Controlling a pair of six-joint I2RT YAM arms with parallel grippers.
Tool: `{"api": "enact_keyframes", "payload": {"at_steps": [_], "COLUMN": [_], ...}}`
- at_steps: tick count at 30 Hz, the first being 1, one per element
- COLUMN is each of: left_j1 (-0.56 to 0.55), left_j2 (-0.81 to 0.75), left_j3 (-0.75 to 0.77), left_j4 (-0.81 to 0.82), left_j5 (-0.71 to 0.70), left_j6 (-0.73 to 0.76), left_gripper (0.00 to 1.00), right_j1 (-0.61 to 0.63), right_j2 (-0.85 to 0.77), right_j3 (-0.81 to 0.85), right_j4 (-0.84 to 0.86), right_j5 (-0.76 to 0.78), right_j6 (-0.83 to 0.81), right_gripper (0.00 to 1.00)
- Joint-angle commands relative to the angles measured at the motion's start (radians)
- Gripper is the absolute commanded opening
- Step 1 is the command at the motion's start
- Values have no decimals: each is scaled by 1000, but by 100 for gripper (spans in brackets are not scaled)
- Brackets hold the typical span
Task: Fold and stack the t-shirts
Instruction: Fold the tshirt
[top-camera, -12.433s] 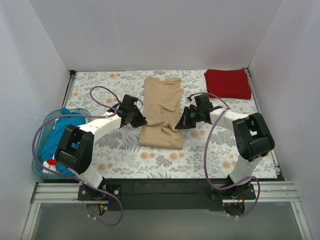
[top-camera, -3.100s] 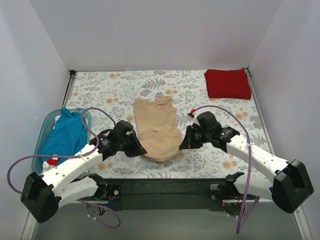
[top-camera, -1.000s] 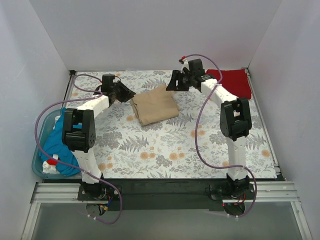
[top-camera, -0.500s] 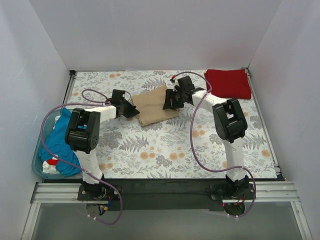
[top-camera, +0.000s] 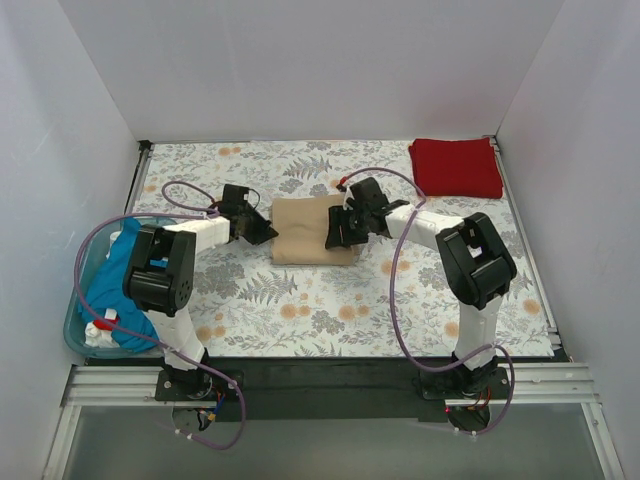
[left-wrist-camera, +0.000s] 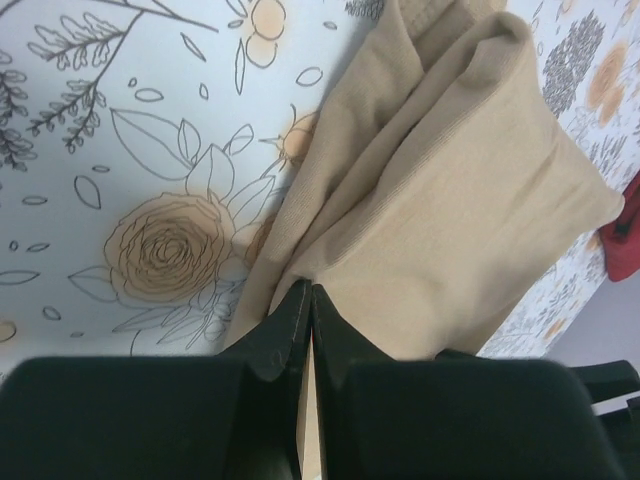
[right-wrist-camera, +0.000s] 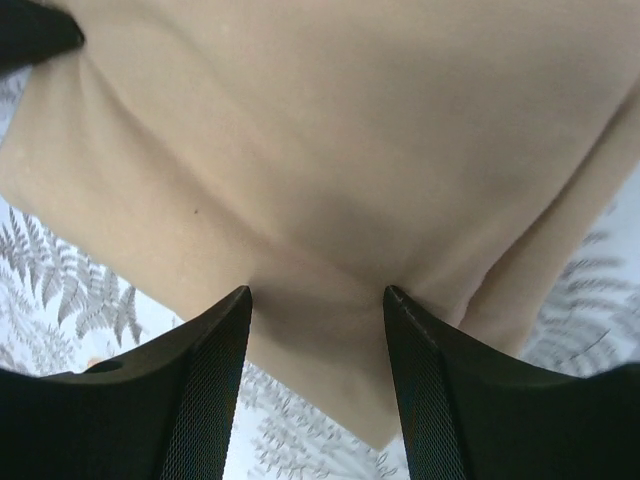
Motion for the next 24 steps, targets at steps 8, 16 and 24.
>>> {"api": "enact_keyframes", "payload": {"at_steps": [8,16,24], "left_j1": [7,-1,-39], "left_j2": [-41,-113,-222], "left_j3": [161,160,-101], "left_j4": [-136,-194,-159], "left_j5": [44,92,79], "left_j6": [198,243,214], "left_gripper": [0,0,0], "right_j1": [-42,-159,-159], "right_j2": [-247,-208,-100], "right_j3": [-73,-75,-30], "right_j4": [-61,-50,-29], "right_j5": [253,111,42], "right_j6": [46,62,45], "right_gripper": [71,69,75]}}
